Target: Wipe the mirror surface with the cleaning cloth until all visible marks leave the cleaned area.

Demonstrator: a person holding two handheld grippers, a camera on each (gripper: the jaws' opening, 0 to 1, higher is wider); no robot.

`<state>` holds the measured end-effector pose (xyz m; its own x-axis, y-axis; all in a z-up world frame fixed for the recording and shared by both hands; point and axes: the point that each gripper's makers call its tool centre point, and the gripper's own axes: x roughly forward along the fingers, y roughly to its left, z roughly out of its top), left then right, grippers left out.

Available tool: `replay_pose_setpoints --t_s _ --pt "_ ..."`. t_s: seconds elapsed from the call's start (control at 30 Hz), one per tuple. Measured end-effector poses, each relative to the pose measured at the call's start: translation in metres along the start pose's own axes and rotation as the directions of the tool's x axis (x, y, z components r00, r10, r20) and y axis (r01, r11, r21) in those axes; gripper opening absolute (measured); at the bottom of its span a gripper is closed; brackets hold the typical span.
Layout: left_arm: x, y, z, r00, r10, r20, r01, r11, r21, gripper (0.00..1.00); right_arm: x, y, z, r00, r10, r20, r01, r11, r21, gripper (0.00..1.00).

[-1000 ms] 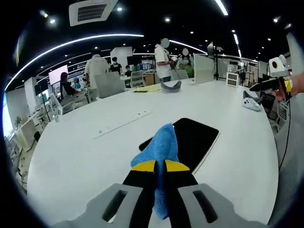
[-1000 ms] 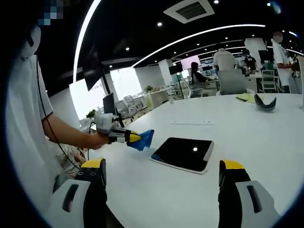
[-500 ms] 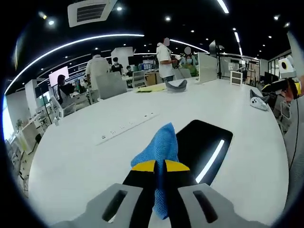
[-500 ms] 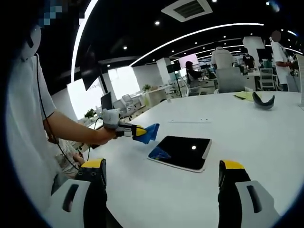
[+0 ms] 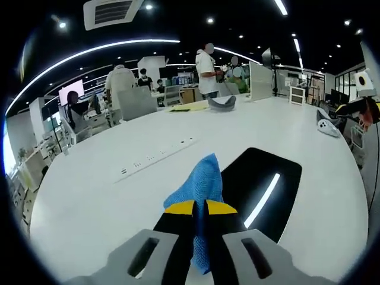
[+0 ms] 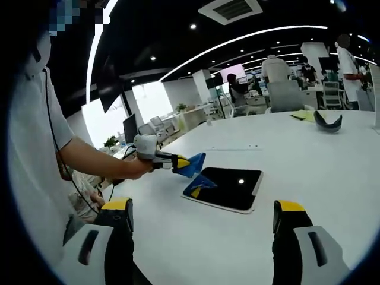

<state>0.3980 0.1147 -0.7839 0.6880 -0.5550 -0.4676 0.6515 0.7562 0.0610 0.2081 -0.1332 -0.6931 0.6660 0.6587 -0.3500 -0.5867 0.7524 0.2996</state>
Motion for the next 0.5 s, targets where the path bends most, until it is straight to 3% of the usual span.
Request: replay_pose_setpoints --t_s 0.5 --pt "0.033 0.007 -0.004 1.000 -0.015 -0.013 0.015 1.000 0.004 0.03 0.004 -0.008 -0.006 1.000 -0.017 -0.024 0.018 0.999 0.026 0.98"
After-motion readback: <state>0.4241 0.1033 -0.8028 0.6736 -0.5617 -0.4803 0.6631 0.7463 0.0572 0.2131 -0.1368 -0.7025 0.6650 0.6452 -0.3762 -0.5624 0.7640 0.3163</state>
